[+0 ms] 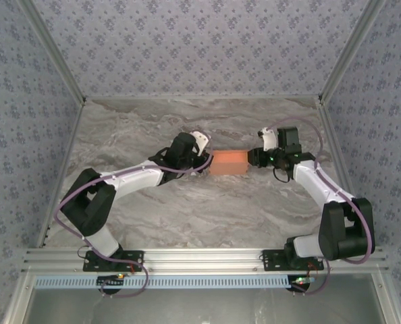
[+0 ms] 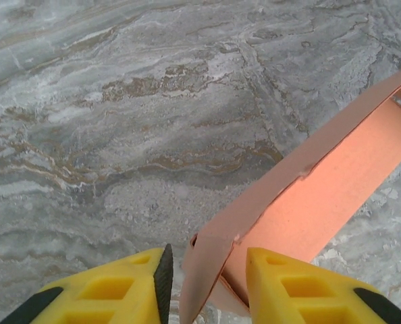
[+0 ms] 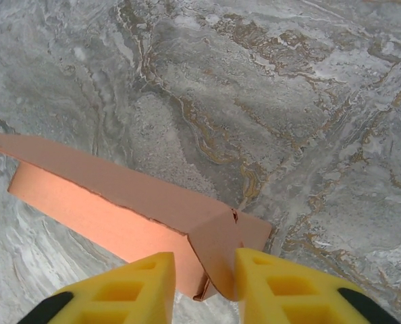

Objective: Fold the paper box

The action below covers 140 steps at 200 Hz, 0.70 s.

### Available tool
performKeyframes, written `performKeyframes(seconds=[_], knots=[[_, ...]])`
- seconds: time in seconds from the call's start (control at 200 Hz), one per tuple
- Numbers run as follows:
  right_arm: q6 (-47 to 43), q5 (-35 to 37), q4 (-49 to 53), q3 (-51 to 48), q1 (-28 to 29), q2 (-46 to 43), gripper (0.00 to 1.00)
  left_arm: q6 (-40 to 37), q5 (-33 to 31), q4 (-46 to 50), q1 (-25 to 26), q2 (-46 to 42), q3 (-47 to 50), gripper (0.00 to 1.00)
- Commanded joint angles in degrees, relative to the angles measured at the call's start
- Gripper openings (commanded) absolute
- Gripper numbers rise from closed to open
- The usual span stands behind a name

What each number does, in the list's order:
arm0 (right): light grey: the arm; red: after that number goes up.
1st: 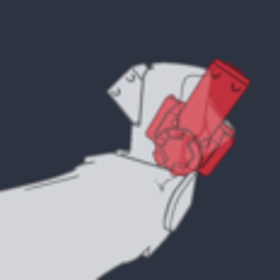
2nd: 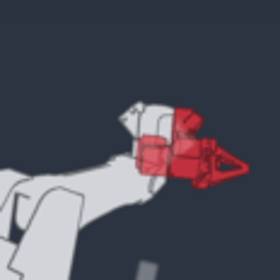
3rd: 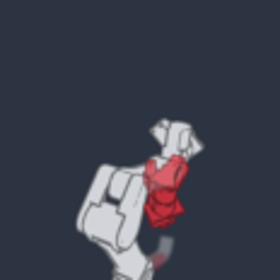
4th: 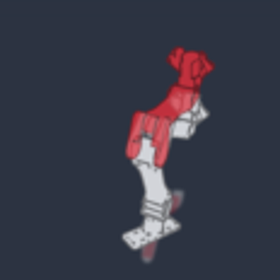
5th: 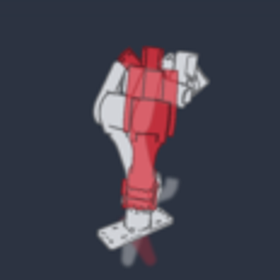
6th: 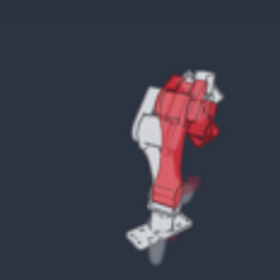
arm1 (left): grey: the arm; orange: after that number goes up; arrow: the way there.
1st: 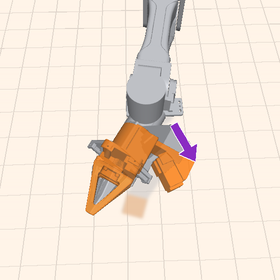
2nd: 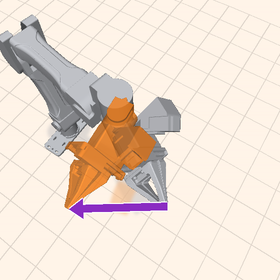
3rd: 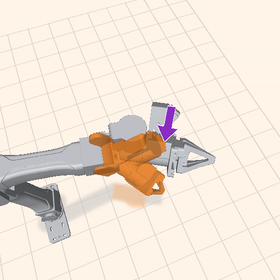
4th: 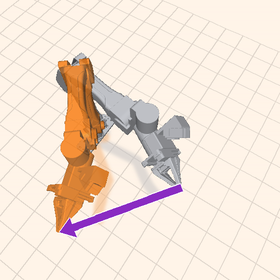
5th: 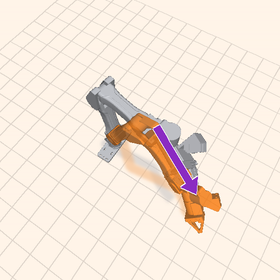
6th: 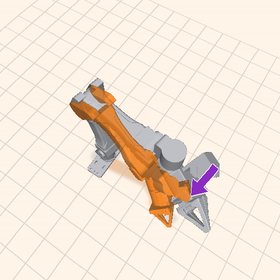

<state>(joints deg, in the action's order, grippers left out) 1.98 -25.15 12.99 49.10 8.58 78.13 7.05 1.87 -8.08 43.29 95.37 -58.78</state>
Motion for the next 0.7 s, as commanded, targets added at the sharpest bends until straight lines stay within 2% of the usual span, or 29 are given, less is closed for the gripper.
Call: performKeyframes(seconds=[0.0,0.215,0.485,0.695], knots=[[-0.31,-0.46,1.22,2.2,0.68,1.22,0.27,-0.24,-0.9,0.87,0.74,0.78,-2.02,0.3],[0.22,1.27,2.68,3.85,2.44,1.8,0.17,0.19,-1.12,1.6,0.92,0.68,-3.07,0.13],[0.13,4.89,4.75,5.3,4.95,2.38,0.12,0.68,-1.79,2.5,1.08,0.86,-3.35,0.12],[0.39,5.57,5.53,6.08,5.82,3.24,0.04,2.3,-2.78,3.05,1.02,1.39,-3.75,0.0]])
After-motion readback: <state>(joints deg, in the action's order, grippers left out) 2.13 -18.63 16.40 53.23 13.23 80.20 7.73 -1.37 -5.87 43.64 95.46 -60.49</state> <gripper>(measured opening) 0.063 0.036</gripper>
